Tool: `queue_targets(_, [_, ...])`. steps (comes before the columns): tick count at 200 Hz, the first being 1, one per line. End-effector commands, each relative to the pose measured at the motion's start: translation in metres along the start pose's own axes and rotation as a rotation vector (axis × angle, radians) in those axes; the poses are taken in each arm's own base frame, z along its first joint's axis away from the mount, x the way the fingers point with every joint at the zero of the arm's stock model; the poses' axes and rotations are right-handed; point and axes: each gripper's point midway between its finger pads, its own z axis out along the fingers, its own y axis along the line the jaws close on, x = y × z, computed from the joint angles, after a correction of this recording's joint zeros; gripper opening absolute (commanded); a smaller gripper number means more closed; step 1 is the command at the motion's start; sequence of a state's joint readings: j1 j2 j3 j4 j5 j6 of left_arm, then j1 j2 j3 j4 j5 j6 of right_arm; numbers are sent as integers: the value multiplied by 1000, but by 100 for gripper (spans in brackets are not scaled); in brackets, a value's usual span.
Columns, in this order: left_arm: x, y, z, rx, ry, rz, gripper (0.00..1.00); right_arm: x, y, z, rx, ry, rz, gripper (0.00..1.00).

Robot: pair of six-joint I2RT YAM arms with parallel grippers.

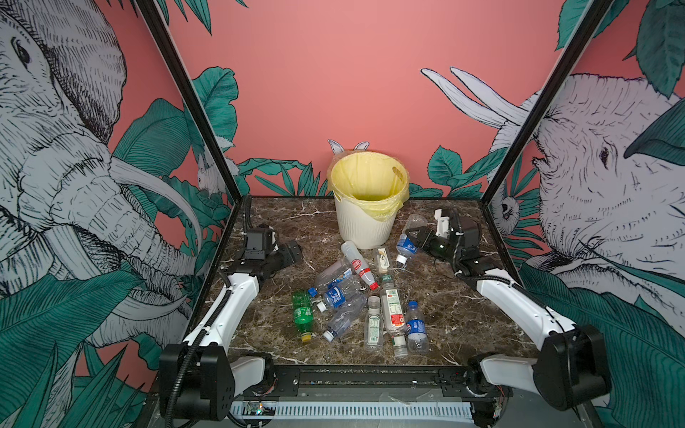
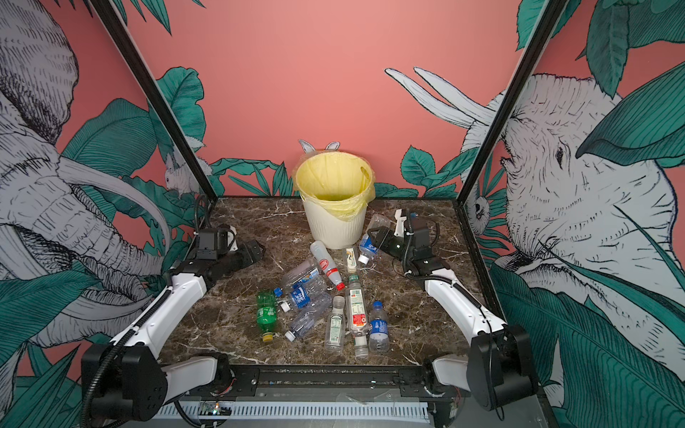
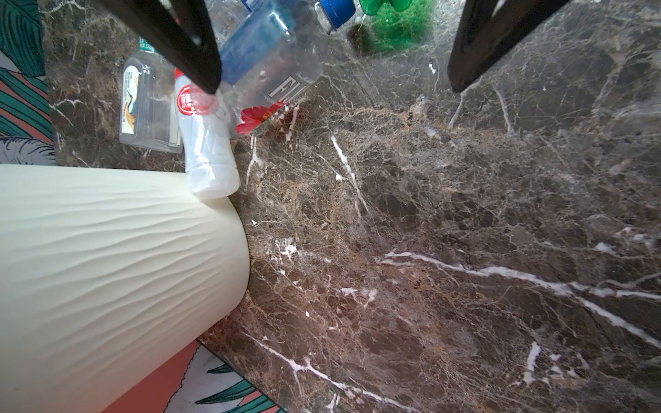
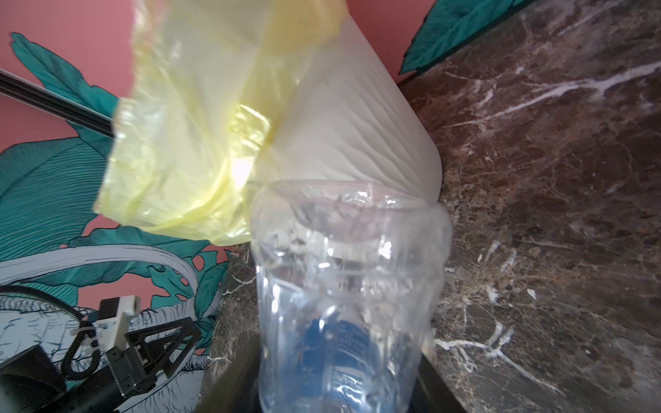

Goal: Throw the plastic bottles in the bin
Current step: Throw the plastic bottle into the trash bin.

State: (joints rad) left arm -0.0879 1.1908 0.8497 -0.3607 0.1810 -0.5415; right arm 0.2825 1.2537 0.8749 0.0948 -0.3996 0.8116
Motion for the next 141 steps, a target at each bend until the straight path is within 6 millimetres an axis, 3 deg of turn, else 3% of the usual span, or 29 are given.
queue_targets(1, [-7, -5, -11, 25, -41, -15, 99, -24, 30, -15, -117, -104, -52, 53])
queue_targets(59, [-5, -4, -14, 26, -46, -24, 99, -31, 47, -32, -197, -151, -91, 53])
queue_targets(104, [-2, 1, -14, 12, -56, -10, 99, -27, 41, -45, -189, -175, -106, 53])
queue_targets(141, [5, 6, -4, 3, -38, -17, 99, -19, 32, -54, -152, -175, -125, 53])
